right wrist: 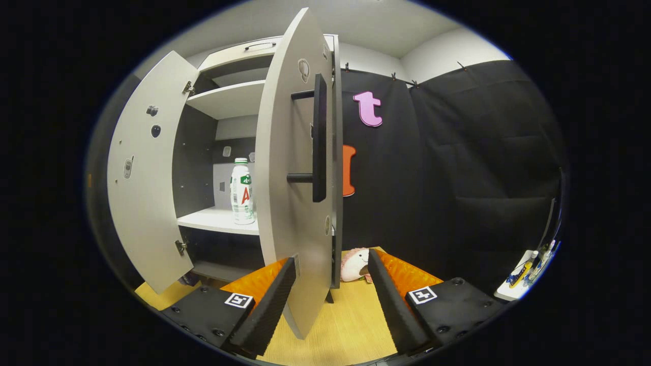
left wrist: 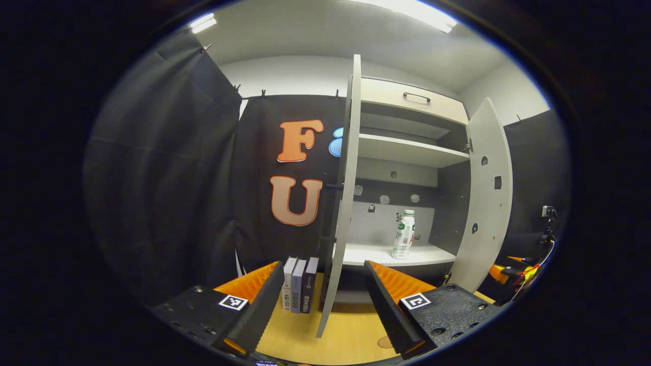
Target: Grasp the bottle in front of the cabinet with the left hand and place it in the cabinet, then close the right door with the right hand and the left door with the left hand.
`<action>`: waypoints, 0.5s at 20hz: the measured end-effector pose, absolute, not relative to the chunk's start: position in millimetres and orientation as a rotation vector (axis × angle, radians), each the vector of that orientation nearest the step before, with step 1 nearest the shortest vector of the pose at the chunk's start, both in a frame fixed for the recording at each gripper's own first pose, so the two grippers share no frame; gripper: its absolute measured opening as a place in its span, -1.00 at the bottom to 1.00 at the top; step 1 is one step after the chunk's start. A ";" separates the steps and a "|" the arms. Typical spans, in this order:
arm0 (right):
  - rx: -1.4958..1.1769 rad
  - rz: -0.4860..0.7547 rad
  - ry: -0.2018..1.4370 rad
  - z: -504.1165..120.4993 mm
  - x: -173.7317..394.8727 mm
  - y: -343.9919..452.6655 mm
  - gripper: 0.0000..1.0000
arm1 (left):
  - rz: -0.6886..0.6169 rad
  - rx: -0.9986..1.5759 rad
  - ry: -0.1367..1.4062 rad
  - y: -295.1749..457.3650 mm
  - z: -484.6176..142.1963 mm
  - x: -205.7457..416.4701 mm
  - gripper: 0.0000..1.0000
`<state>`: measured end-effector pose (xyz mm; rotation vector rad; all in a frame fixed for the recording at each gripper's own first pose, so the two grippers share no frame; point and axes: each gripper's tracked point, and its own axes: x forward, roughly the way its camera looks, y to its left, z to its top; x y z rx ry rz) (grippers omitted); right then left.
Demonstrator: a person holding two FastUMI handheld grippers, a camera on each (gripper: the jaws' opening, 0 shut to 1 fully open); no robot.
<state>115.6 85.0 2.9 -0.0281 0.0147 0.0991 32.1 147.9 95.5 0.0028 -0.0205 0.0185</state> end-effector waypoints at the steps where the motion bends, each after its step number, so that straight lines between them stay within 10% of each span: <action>1: -0.030 0.106 0.015 3.1 116.5 88.9 0.90 | 0.021 0.004 -0.019 149.4 94.3 32.8 0.87; 10: -0.092 0.160 -0.005 3.4 138.1 142.9 0.75 | 0.059 0.025 -0.018 164.6 94.6 32.7 0.88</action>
